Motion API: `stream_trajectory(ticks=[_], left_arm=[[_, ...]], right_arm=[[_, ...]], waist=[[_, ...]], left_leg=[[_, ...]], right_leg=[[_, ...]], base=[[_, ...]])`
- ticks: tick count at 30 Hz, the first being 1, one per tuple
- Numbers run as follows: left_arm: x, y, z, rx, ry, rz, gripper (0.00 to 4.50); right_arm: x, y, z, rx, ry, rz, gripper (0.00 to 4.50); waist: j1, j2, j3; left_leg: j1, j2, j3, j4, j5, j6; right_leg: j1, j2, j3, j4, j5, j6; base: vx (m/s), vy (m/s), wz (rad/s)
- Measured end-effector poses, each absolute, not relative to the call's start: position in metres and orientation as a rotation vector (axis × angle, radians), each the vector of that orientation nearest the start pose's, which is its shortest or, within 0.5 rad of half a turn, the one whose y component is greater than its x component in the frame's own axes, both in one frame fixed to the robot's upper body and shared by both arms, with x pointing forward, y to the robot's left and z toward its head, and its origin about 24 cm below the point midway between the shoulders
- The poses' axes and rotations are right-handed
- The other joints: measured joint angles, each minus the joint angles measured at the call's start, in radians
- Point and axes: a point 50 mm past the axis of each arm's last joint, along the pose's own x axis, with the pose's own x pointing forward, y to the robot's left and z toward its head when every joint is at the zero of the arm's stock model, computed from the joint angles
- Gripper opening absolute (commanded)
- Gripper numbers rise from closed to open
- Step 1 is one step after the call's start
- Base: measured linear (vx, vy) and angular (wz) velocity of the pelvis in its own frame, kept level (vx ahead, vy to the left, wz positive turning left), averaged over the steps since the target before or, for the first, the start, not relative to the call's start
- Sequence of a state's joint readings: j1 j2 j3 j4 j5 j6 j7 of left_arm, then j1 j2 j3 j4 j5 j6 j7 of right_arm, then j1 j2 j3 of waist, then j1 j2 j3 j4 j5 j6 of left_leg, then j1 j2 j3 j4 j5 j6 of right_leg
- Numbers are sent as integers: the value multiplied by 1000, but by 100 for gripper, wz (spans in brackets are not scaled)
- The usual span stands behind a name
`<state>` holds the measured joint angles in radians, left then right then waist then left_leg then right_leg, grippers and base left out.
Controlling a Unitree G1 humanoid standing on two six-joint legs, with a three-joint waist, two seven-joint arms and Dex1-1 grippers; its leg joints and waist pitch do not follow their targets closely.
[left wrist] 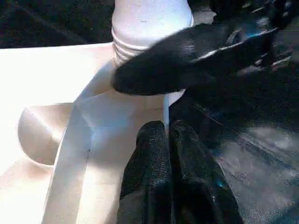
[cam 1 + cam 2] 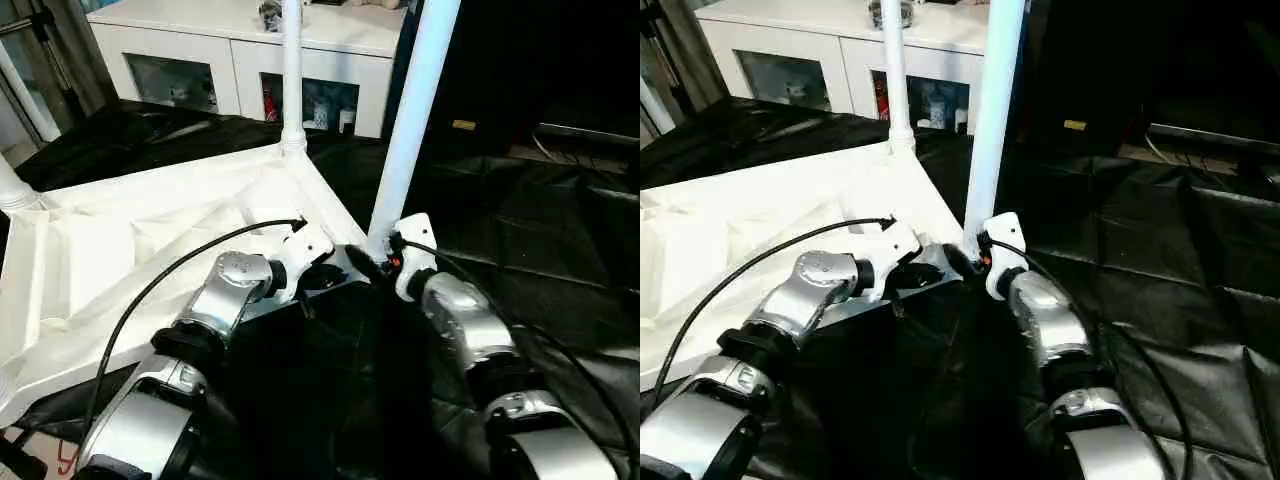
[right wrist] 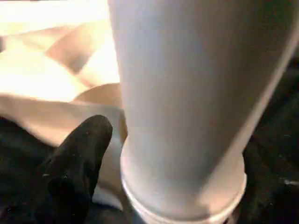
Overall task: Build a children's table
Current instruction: Rotate leg to tighten
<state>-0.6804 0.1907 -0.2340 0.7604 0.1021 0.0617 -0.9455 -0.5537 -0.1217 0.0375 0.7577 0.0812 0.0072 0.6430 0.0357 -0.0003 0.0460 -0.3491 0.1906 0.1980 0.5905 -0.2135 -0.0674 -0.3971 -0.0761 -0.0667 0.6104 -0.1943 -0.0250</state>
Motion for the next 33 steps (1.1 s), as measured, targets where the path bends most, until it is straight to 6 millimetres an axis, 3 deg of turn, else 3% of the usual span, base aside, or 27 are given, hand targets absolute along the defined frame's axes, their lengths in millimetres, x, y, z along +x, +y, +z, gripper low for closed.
stream_trajectory(ticks=[7, 15, 27, 33], left_arm=[[326, 112, 48, 390, 372, -1276, 0], [313, 124, 50, 392, 389, -1442, 0], [310, 126, 50, 388, 399, -1469, 0], [316, 123, 46, 388, 388, -1372, 0]], right_arm=[[318, -126, 31, -93, 260, 968, 384], [299, -130, 35, -99, 297, 1211, 384], [296, -129, 35, -52, 326, 1232, 284], [304, -125, 29, -26, 308, 1086, 279]], waist=[[-1, 1, 0], [17, 1, 1], [23, 1, 1], [17, 0, 0]], left_leg=[[-1, 1, 0, -1, 0, 1], [0, 1, 1, 0, 3, 5], [0, 1, 1, 0, 3, 5], [1, 1, 1, 1, 0, 0]], right_leg=[[-2, 1, 0, 0, -2, 2], [-3, 1, 0, 0, -3, 2], [-3, 1, 0, 0, -3, 2], [0, 0, 1, 0, -3, 2]], base=[[0, 0, 0], [0, 0, 0], [0, 0, 0], [0, 0, 0]])
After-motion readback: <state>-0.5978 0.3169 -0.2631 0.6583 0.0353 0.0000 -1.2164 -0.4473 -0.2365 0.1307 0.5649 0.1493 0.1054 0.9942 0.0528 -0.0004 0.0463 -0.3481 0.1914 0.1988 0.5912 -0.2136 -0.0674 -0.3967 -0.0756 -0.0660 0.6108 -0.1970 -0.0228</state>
